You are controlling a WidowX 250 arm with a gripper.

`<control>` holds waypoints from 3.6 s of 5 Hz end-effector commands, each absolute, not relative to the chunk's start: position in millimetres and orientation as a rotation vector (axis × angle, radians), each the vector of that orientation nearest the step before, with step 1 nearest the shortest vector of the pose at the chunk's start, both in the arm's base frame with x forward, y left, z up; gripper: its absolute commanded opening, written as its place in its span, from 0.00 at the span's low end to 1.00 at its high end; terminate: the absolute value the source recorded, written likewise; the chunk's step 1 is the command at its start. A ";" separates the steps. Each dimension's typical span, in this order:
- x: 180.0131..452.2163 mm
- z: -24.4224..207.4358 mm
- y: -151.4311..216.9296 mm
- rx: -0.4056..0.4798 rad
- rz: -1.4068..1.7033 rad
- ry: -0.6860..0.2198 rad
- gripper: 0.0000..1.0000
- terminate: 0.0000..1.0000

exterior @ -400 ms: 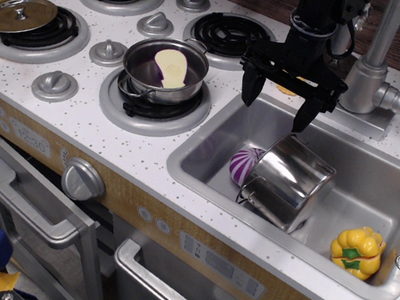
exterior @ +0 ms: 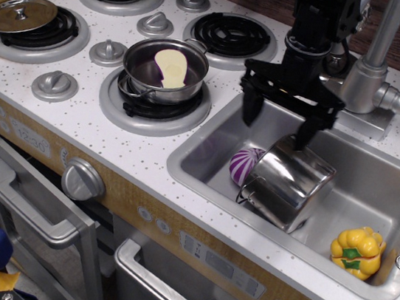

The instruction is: Flip pot upright in sink

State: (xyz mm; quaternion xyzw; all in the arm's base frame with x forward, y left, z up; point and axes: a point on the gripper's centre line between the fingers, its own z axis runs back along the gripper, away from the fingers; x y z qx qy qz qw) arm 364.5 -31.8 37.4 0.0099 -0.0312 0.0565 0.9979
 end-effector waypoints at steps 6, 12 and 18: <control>377.0 6.9 -45.2 -0.579 0.271 -0.199 1.00 0.00; 381.6 22.1 -74.5 -0.242 0.304 -0.204 0.00 0.00; 391.7 -5.3 -80.3 -0.226 0.390 -0.372 1.00 0.00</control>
